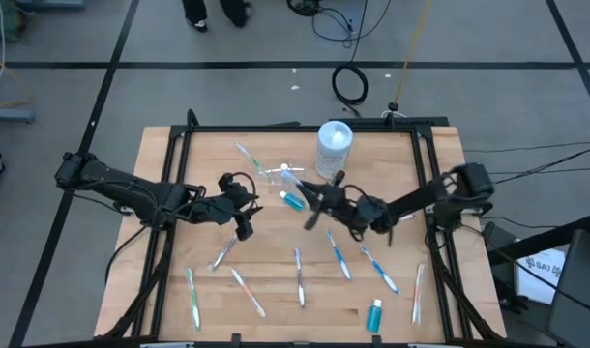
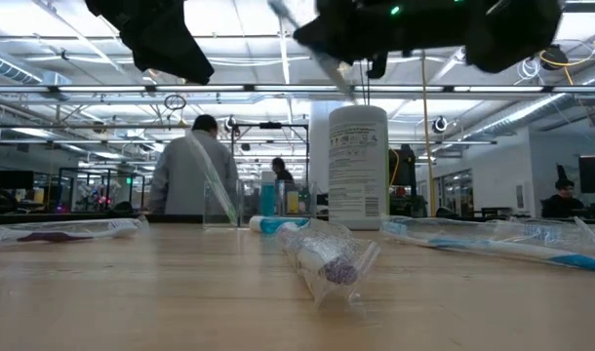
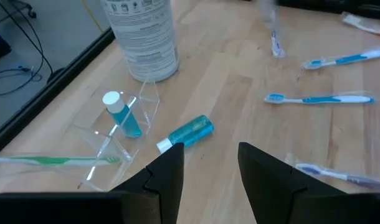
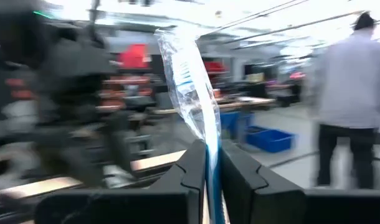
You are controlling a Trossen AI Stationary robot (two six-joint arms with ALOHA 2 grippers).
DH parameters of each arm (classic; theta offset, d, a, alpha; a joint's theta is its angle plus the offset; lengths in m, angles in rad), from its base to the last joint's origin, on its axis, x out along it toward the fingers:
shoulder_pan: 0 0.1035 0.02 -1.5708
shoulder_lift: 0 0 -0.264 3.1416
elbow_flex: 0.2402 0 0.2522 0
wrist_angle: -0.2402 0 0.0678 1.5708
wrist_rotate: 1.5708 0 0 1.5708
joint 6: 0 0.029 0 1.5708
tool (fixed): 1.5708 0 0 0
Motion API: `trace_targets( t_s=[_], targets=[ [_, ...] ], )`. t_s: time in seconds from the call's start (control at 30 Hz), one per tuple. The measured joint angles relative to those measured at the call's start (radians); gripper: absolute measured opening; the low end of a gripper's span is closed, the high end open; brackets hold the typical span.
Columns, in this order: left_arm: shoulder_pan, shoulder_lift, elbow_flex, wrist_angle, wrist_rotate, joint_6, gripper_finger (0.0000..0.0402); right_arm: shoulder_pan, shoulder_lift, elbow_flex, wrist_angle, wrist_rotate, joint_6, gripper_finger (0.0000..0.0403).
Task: Pick & Place toothbrushing station
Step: Put the top blue toothbrush in the right compartment of the transparent organizer
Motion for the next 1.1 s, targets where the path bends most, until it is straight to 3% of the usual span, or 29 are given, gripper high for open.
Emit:
trace_targets(
  t_s=[0.23, 0.43, 0.9, 1.1],
  targets=[
    [0.023, -0.001, 0.000, 0.048, -0.001, 0.017, 0.0159, -0.110, 0.210, 0.120, 0.160, -0.056, -0.059, 0.0022],
    [0.024, -0.018, 0.000, 0.048, -0.001, 0.016, 0.0159, -0.211, 0.309, 0.187, 0.220, -0.055, -0.057, 0.0022],
    [0.022, -0.043, 0.000, 0.045, -0.010, 0.049, 0.0159, -0.309, 0.397, 0.258, 0.198, -0.060, -0.031, 0.0022],
    [0.022, -0.043, 0.000, 0.045, -0.010, 0.053, 0.0159, -0.313, 0.399, 0.258, 0.194, -0.056, -0.130, 0.0022]
  ],
)
